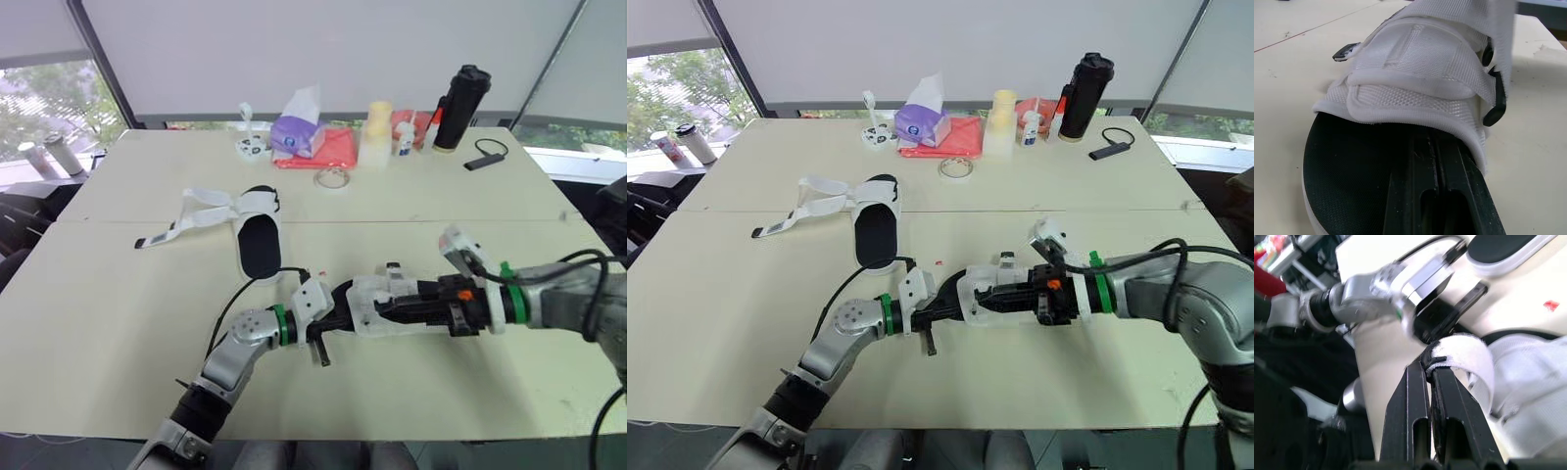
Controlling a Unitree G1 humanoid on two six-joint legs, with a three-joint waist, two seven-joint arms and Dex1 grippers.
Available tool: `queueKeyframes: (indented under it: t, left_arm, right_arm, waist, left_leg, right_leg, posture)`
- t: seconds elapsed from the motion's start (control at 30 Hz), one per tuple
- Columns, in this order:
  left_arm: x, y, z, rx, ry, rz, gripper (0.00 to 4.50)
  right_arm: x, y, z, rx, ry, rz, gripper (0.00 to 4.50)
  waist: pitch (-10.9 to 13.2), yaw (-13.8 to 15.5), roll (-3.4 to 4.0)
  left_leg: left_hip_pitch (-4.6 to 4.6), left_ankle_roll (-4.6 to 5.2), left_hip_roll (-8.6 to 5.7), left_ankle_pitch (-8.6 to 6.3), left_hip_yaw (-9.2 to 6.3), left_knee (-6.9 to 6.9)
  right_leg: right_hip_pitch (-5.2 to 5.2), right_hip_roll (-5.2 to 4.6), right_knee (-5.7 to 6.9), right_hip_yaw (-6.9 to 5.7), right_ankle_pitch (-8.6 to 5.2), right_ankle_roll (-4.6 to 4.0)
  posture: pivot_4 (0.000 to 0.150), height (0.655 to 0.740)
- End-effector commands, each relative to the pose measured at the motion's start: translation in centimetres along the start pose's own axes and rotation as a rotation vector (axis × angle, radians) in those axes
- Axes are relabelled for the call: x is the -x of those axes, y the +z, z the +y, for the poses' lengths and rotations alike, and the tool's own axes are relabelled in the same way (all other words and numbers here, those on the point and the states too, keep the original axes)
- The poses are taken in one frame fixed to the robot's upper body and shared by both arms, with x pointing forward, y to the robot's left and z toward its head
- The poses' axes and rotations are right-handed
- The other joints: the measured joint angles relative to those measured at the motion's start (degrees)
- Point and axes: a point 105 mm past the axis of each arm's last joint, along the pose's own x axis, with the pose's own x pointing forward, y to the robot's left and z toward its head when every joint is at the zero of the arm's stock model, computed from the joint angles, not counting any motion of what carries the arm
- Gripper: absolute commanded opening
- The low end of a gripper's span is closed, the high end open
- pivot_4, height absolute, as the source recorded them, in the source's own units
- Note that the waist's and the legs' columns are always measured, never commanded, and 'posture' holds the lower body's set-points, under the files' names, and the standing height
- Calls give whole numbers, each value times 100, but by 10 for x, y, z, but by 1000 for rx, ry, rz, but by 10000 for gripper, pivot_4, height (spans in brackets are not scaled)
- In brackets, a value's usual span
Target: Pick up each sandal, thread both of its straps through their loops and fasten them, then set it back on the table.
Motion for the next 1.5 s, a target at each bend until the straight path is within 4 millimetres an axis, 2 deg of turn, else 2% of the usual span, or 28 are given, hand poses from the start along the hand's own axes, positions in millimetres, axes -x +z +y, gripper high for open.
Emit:
queueKeyframes:
  t: [0.03,0.37,0.7,0.8,0.83,0.9,1.0,1.03,1.2,1.5]
  left_arm:
    - [6,-32,-3,59,16,115,0]
    - [7,-31,-1,64,46,111,0]
    - [7,-30,0,64,55,107,0]
    - [6,-30,0,64,55,106,0]
    - [6,-30,0,64,55,106,0]
    - [6,-30,1,63,54,105,0]
    - [6,-30,1,61,53,106,0]
    - [6,-30,1,62,53,106,0]
    - [6,-31,1,66,54,105,0]
    - [5,-31,-1,65,43,103,0]
  right_arm:
    - [0,13,-11,55,-37,-27,481]
    - [-11,13,-37,54,-47,0,481]
    - [-13,23,-42,73,-31,-9,481]
    - [-13,24,-46,68,-40,-13,10001]
    - [-13,24,-47,66,-44,-15,14428]
    - [-13,25,-49,61,-48,-23,24157]
    - [-10,28,-53,76,-77,-36,41185]
    - [-9,29,-54,85,-88,-40,44900]
    - [1,46,-52,119,-122,-99,44900]
    - [-21,36,-53,86,-92,-75,44900]
  waist:
    - [0,3,-1]
    - [-1,-10,2]
    - [-1,-7,2]
    - [-2,-7,3]
    - [-2,-6,3]
    - [-2,-4,3]
    - [-2,-3,3]
    - [-2,-4,3]
    - [-2,-6,3]
    - [-3,-5,4]
  left_leg:
    - [1,0,0,0,-1,1]
    - [7,0,-3,0,0,2]
    - [7,0,-8,1,-1,4]
    - [8,0,-9,1,0,4]
    - [8,0,-10,1,0,4]
    - [8,0,-9,1,-1,3]
    - [8,0,-10,1,-1,3]
    - [8,0,-10,1,-1,3]
    - [8,0,-11,1,-1,3]
    - [10,1,-11,2,-1,4]
  right_leg:
    - [0,1,1,0,0,0]
    - [-1,5,9,0,2,0]
    - [-4,6,14,0,5,4]
    - [-4,6,16,1,5,5]
    - [-4,6,16,1,5,5]
    - [-5,7,16,1,5,5]
    - [-6,7,16,1,5,5]
    - [-6,7,16,1,6,5]
    - [-5,7,17,1,6,6]
    - [-4,8,20,2,6,7]
  posture:
    - [1500,7400]
    - [1500,7400]
    - [1500,7400]
    - [1500,7400]
    - [1500,7400]
    - [1500,7400]
    - [1500,7400]
    - [1500,7400]
    - [1500,7400]
    - [1500,7400]
